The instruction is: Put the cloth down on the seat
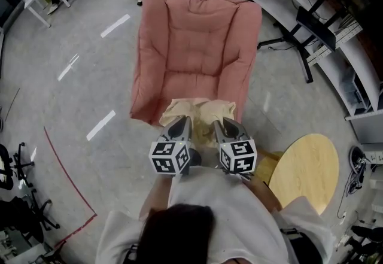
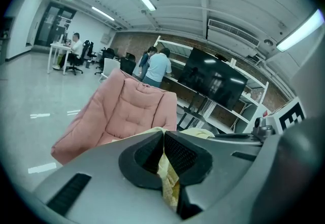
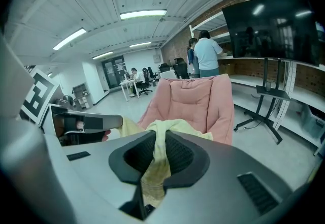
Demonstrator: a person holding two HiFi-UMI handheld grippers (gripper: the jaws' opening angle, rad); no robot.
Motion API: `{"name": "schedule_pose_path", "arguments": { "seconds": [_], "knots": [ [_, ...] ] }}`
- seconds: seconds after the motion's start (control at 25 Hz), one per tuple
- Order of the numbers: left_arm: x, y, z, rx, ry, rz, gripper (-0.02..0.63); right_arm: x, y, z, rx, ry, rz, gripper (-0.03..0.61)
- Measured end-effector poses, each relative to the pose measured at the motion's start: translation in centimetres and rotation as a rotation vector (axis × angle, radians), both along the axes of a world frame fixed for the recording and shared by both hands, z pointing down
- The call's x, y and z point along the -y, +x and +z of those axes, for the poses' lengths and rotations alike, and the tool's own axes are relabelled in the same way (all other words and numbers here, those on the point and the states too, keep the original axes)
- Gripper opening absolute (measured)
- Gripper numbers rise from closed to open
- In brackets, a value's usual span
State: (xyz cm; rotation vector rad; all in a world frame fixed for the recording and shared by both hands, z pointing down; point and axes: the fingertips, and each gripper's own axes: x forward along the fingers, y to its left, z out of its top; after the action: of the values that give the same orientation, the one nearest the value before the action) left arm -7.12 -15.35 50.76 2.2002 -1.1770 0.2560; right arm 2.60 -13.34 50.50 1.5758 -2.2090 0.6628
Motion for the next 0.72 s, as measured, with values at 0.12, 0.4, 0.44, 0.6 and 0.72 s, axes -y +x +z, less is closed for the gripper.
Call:
{"name": "schedule_pose_path", "arguments": {
  "seconds": [0.12, 0.4, 0.44, 0.6, 0.72],
  "knots": [
    [2.1, -0.2, 0.0, 0.003, 0.005, 0.024, 0.032, 2.1, -0.2, 0.2, -0.003, 0.003, 0.014, 0.069],
    [6.0, -1.2, 0.2, 0.008, 0.012, 0.064, 0.032, 6.1, -0.6, 0.4, -0.023, 0.005, 0.029, 0.069],
    [6.5, -1.2, 0.3, 0.012, 0.014, 0.069, 0.033, 6.6, -0.6, 0.5, -0.028, 0.005, 0.026, 0.069],
    [8.6, -1.0, 0.3, 0.017, 0.019, 0.067, 0.032, 8.6, -0.2, 0.6, -0.031, 0.011, 0.03, 0.069],
    [9.7, -0.8, 0.5, 0.028, 0.014, 0.061, 0.032, 9.8, 0.1, 0.7, -0.036, 0.007, 0.016, 0.069]
  ]
}}
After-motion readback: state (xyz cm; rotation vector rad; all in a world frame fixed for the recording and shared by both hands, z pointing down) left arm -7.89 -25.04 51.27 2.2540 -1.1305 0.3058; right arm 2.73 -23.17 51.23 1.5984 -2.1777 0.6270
